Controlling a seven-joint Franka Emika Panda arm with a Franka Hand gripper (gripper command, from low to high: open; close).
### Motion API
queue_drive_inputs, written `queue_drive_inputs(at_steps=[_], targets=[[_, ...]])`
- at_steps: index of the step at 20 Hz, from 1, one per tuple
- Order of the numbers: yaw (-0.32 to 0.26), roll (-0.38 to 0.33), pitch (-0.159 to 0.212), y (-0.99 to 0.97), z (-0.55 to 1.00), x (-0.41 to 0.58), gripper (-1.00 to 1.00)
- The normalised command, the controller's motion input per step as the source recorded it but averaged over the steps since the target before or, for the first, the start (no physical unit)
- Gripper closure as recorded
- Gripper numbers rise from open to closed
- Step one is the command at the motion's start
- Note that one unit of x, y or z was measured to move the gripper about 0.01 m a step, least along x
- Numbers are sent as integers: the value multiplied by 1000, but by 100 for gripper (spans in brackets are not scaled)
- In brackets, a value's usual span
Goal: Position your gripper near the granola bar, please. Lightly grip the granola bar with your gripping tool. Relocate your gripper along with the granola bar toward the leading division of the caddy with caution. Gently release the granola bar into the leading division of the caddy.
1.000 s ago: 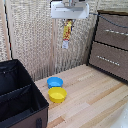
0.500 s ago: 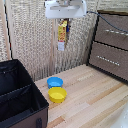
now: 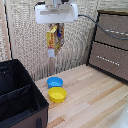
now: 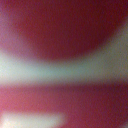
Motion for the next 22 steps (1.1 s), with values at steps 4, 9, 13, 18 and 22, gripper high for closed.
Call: queue_drive_inputs(at_steps=[4,9,13,18,22], targets=[[-158,0,6,666,12,-49,100],[-127,0,27,650,22,-156,100],[-148,-7,36,656,0,-122,100],[-117,-11,11,687,0,-276,100],[-105,0,0,709,0,-312,100]])
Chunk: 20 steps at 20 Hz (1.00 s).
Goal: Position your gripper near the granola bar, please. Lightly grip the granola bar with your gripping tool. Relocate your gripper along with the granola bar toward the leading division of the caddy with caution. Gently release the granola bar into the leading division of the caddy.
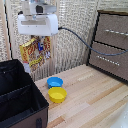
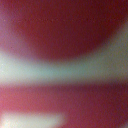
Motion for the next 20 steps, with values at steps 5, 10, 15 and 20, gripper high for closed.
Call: queue_drive_inputs(at_steps=[5,10,15,20], targets=[[-131,0,5,691,-4,-193,100],[-176,0,1,724,-101,0,100],[-166,7,0,714,-155,-27,100],[-155,21,2,660,-267,-131,100]])
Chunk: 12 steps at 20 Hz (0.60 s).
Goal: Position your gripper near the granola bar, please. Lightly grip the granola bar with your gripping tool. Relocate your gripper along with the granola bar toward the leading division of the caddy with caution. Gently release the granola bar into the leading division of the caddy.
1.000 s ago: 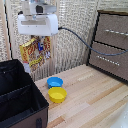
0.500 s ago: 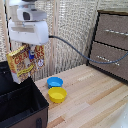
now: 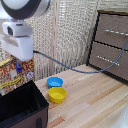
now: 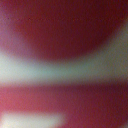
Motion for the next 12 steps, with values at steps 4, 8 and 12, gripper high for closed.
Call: queue_drive_inputs(at_steps=[4,8,12], targets=[[-145,9,35,604,-361,-235,100],[-140,-14,82,534,-506,-364,100],[-193,-88,144,424,-475,-300,100]])
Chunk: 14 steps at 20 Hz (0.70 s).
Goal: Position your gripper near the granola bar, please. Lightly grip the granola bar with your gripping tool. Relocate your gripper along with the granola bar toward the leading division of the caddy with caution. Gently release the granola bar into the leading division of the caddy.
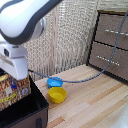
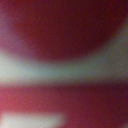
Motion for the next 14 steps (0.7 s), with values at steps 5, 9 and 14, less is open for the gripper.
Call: queue_drive_inputs(at_steps=[5,9,14], targets=[[-195,-69,99,378,-317,-197,-100],[-49,0,-17,83,4,25,-100],[-30,1,-47,-2,239,255,-100]])
